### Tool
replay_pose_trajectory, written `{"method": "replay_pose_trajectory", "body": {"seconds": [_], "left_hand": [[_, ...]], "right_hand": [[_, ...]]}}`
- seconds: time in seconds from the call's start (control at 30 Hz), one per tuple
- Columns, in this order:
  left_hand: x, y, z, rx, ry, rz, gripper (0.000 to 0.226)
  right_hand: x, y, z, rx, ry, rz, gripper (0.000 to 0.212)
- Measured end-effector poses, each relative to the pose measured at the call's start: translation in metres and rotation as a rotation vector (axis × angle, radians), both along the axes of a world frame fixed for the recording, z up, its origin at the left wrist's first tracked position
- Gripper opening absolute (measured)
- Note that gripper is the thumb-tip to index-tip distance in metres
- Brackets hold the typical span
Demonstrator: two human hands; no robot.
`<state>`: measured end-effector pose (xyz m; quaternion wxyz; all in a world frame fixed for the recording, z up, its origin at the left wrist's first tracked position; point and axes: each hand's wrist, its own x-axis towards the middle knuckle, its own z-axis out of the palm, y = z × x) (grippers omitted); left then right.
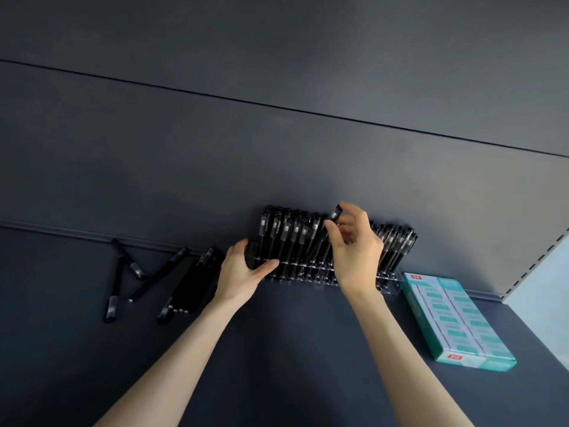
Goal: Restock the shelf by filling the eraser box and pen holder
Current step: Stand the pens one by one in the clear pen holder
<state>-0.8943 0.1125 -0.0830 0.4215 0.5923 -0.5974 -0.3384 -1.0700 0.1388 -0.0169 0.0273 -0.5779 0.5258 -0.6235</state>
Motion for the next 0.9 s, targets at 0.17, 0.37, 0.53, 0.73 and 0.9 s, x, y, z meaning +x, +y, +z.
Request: {"method": "replay_pose_trajectory", "body": {"seconds": [0.17, 0.37, 0.53, 0.73, 0.9], "left_hand": [[0.003, -0.004, -0.008, -0.021, -0.008, 0.011, 0.074], [0.003, -0.006, -0.008, -0.062, 0.020, 0.030, 0.066], [0.003, -0.006, -0.010, -0.065, 0.031, 0.035, 0.058], [0.001, 0.001, -0.003, -0.086, -0.017, 0.047, 0.058], [0.013, 0.023, 0.001, -0.140, -0.092, 0.135, 0.047]], "right_hand": [[0.001, -0.003, -0.007, 0.047, 0.082, 0.005, 0.031], [0.004, -0.009, -0.019, 0.083, 0.213, 0.020, 0.032], [0.004, -0.009, -0.026, 0.138, 0.235, 0.040, 0.032], [0.003, -0.003, -0.026, 0.156, 0.253, 0.021, 0.035], [0.013, 0.017, -0.031, 0.104, 0.193, 0.014, 0.027]]}}
